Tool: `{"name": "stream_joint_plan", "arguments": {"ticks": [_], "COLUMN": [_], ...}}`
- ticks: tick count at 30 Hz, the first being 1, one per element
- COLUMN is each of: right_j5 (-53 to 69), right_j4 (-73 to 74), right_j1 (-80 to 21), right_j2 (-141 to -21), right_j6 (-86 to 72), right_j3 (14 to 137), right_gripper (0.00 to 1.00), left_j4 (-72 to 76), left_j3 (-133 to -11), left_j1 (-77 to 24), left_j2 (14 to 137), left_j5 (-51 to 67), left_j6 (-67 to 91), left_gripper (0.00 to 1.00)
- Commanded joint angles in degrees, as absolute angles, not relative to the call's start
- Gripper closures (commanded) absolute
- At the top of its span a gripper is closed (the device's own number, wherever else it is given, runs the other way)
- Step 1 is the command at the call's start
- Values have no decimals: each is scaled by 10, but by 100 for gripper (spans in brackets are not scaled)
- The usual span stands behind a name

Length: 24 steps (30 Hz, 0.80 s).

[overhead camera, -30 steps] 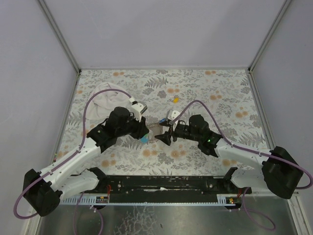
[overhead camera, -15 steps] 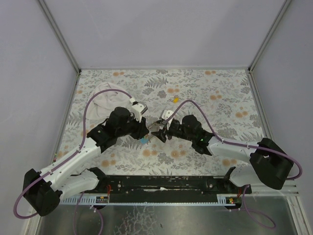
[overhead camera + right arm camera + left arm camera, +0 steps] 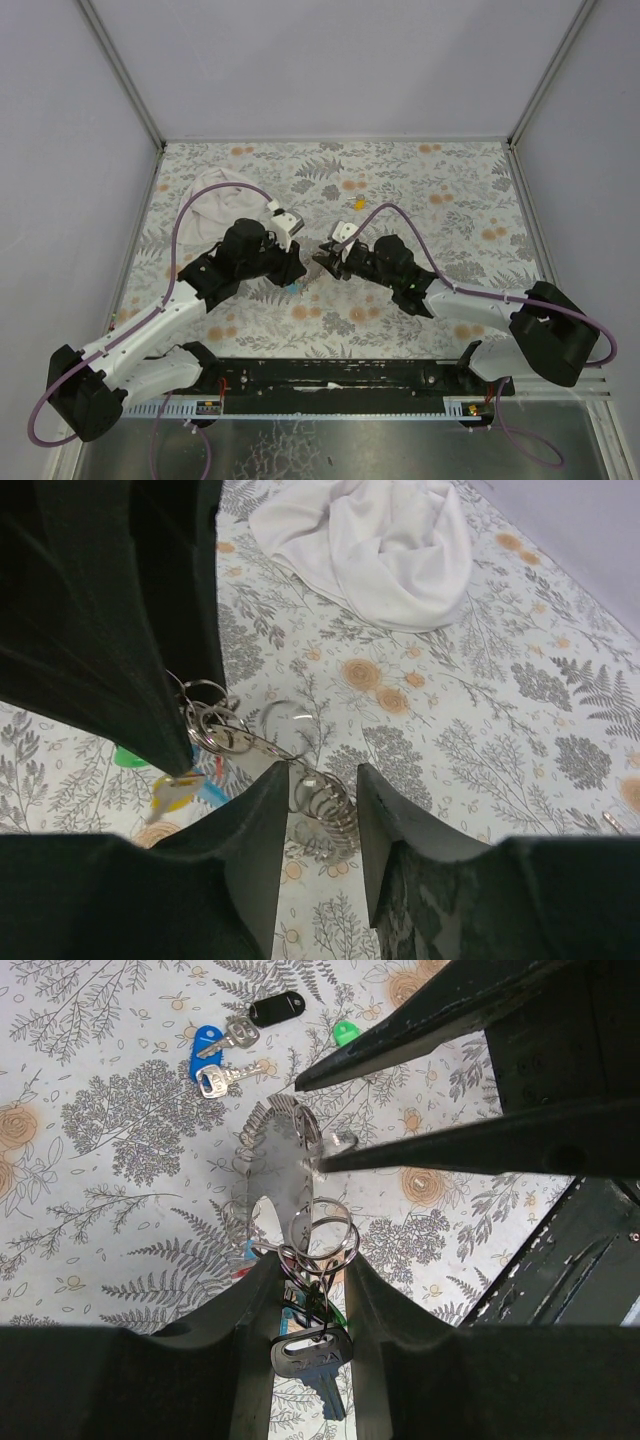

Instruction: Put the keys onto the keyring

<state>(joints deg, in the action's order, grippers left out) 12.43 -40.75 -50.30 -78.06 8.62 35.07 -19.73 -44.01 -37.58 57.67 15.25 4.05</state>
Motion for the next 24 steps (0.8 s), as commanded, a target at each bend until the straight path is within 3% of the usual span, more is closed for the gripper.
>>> {"name": "stream_joint_plan", "arguments": {"ticks": [1,10,15,24], "right_j5": [65,2,73,144], "right_j4": [-451,-338,-267,-38], "right_j1": [-508,-506,-505,-456], "right_j2": [-753,-705,-670,-722], "right_j6": [92,66,92,-48], "right_j3": [336,356,375,531], "right_gripper": [61,61,52,51], "left_j4": [-182,-182,-182,-183], "left_j3": [-438,-437,-434,-425], "left_j1": [-382,-386,-389,-400], "left_j2": [565,563,560,530], "left_j5": [172,176,182,210], "left_j6": [27,22,13,-80], "left_gripper": [100,100,100,100]}}
